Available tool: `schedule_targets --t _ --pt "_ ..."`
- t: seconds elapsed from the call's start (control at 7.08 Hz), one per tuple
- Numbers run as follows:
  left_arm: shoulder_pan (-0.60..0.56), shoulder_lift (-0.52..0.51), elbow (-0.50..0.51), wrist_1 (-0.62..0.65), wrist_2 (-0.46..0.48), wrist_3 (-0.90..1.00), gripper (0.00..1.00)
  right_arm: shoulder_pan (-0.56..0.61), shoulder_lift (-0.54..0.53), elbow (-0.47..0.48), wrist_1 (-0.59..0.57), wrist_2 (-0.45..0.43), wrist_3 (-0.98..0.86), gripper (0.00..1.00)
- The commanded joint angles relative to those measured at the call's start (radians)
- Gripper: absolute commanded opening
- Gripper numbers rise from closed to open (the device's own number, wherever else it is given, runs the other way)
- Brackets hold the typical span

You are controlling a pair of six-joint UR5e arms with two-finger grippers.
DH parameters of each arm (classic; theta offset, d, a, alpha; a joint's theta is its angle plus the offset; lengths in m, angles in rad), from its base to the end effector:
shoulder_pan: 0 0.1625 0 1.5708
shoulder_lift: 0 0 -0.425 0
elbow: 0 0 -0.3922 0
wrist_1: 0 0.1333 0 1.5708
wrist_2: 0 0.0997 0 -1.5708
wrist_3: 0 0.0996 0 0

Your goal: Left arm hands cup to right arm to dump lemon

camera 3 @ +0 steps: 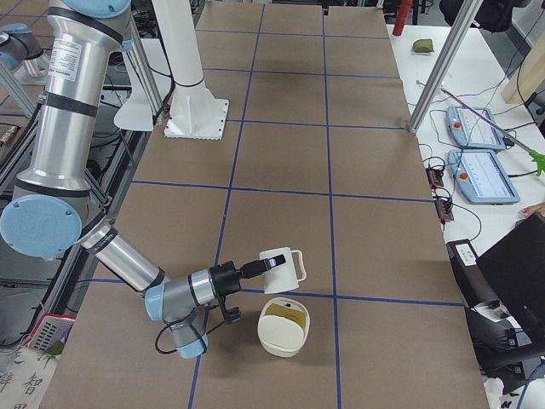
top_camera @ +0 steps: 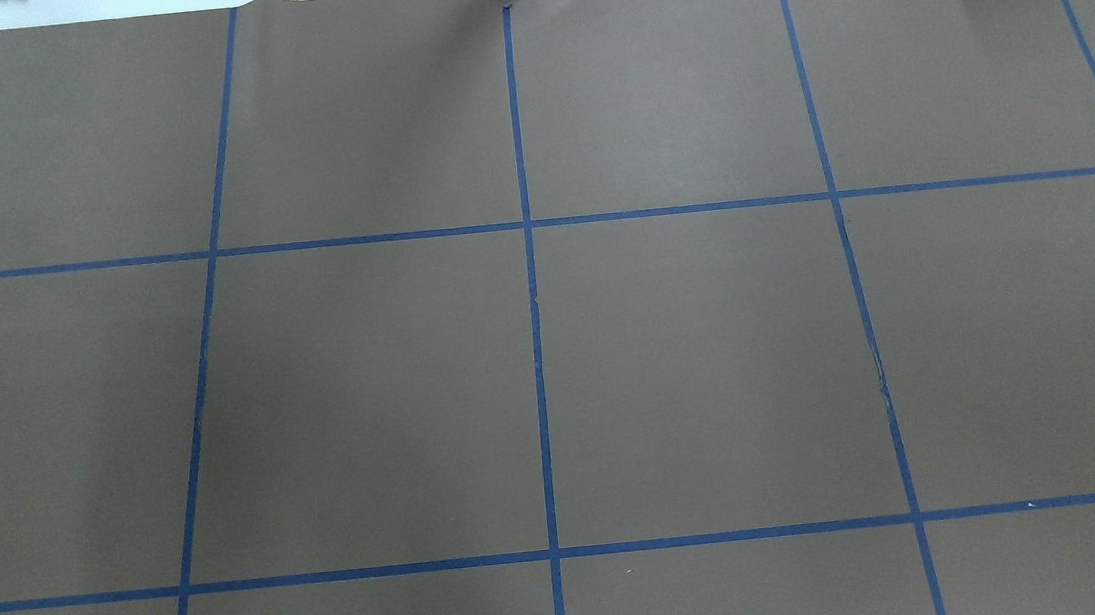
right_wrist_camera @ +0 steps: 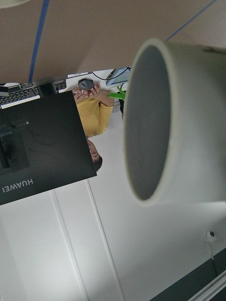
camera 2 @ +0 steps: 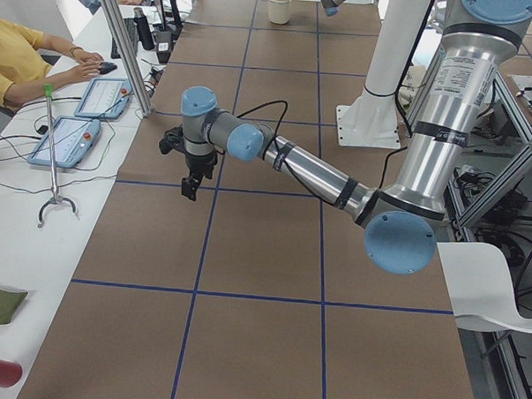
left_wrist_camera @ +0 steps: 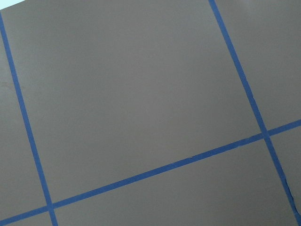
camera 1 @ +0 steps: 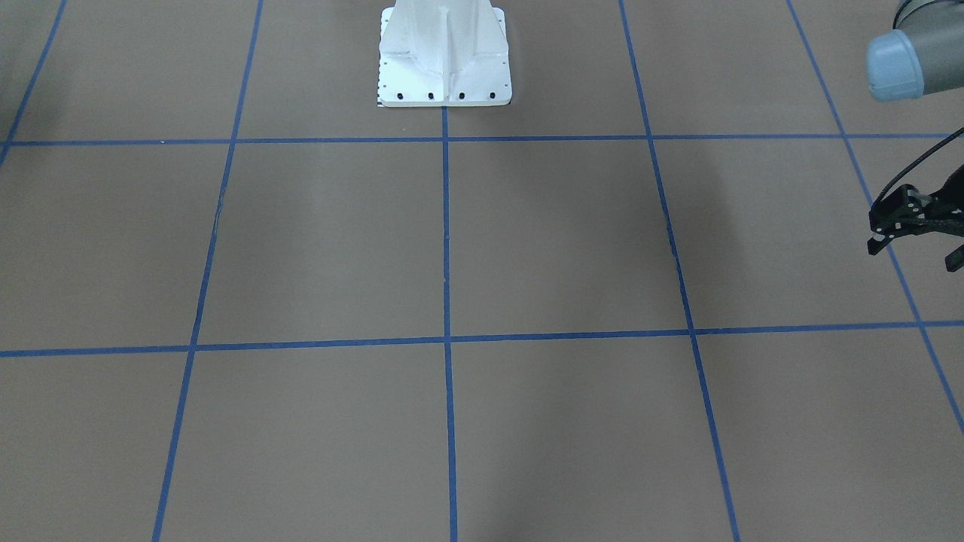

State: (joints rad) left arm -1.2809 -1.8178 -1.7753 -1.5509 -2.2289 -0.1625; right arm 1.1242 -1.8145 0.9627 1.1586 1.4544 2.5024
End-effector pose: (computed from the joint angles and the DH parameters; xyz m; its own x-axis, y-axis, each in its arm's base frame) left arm 0.0965 -0.5768 0.4333 0.7180 0.3243 -0.6159 -0.1454 0.9352 0.3229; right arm 0.0357 -0.2610 0.7451 -0.8351 0.1017 0.5405 -0.4582 0.4150 -0.7860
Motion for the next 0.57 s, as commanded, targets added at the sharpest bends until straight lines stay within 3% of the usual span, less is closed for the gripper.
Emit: schedule_targets --t 0.0,0.42 --pt "0.000 0.000 0.000 0.000 -0.002 0.000 1.00 0.000 -0.020 0.020 -0.032 0.079 -0.278 0.00" --pt "0.000 0.008 -0.001 0.000 -0.005 0.000 1.00 0.002 -0.084 0.222 -0.321 0.155 -0.677 0.00"
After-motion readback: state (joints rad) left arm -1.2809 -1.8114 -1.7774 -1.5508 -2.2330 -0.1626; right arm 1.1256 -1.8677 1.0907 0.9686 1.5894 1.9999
